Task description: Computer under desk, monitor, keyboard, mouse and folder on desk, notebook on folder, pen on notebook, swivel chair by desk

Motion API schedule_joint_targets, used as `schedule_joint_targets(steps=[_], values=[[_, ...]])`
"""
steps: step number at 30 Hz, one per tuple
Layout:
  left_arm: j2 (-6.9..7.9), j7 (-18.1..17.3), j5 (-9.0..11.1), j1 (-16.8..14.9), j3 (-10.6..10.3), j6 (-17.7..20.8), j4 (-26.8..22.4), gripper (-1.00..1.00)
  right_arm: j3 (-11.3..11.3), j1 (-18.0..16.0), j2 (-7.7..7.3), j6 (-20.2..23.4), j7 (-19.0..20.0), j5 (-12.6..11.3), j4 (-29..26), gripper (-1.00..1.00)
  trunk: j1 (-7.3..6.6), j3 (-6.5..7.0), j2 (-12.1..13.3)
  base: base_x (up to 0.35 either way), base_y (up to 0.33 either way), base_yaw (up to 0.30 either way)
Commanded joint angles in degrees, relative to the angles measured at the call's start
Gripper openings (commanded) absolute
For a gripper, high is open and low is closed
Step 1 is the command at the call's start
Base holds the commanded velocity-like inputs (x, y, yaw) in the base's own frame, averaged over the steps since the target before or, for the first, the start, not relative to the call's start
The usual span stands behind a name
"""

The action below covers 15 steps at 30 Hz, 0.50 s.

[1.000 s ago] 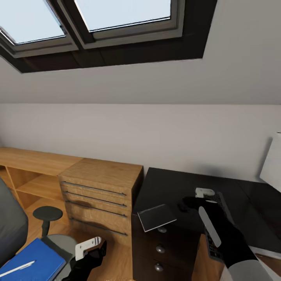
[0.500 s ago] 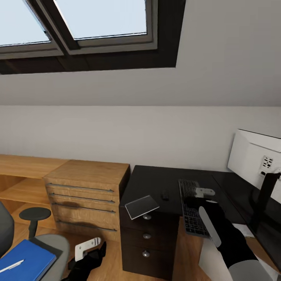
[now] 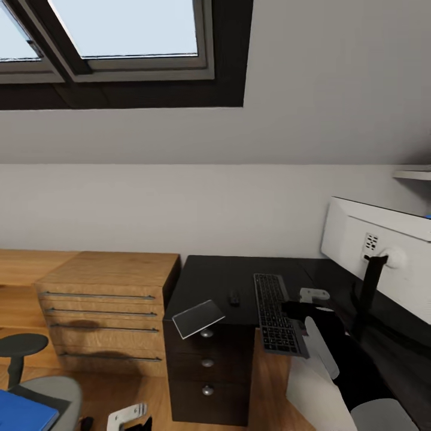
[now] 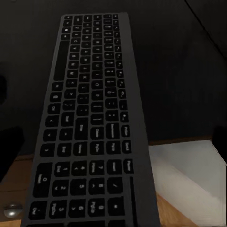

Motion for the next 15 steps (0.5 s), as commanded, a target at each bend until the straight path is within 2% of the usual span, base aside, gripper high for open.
schedule_joint_targets(steps=[1,5,6,9,11,15], values=[[0.02,0.31,0.59,0.00,0.04,0.22,0.54,1.00,0.18,-0.05,-0.06,0.13,-0.58,-0.59,-0.04,1.00,0.00,-0.05,-0.04,-0.001,0.000,-0.089],[0.19,0.30,0.56,0.00,0.11,0.10,3.12,1.00,0.19,-0.05,-0.06,0.10,-0.58,-0.59,0.00,1.00,0.00,-0.04,-0.04,0.000,0.000,-0.045],[0.33,0.30,0.54,0.00,0.14,-2.21,5.62,1.00,0.19,-0.05,-0.05,0.02,-0.52,-0.59,-0.01,1.00,0.00,-0.04,-0.04,0.000,0.000,-0.005],[0.36,0.30,0.50,0.00,0.15,-5.26,7.53,1.00,0.17,-0.05,-0.10,-0.21,-0.43,-0.41,0.21,1.00,0.00,-0.04,-0.04,0.000,-0.034,-0.002],[0.41,0.30,0.44,0.00,0.20,-5.84,7.98,1.00,0.13,-0.05,-0.17,-0.58,-0.42,-0.26,0.48,1.00,0.00,-0.04,-0.04,0.000,-0.203,0.000],[0.56,0.30,0.45,0.00,0.20,-7.00,8.35,1.00,0.12,-0.05,-0.34,-3.95,-0.47,-0.10,1.70,1.00,0.00,-0.04,-0.04,0.000,-0.234,0.000]])
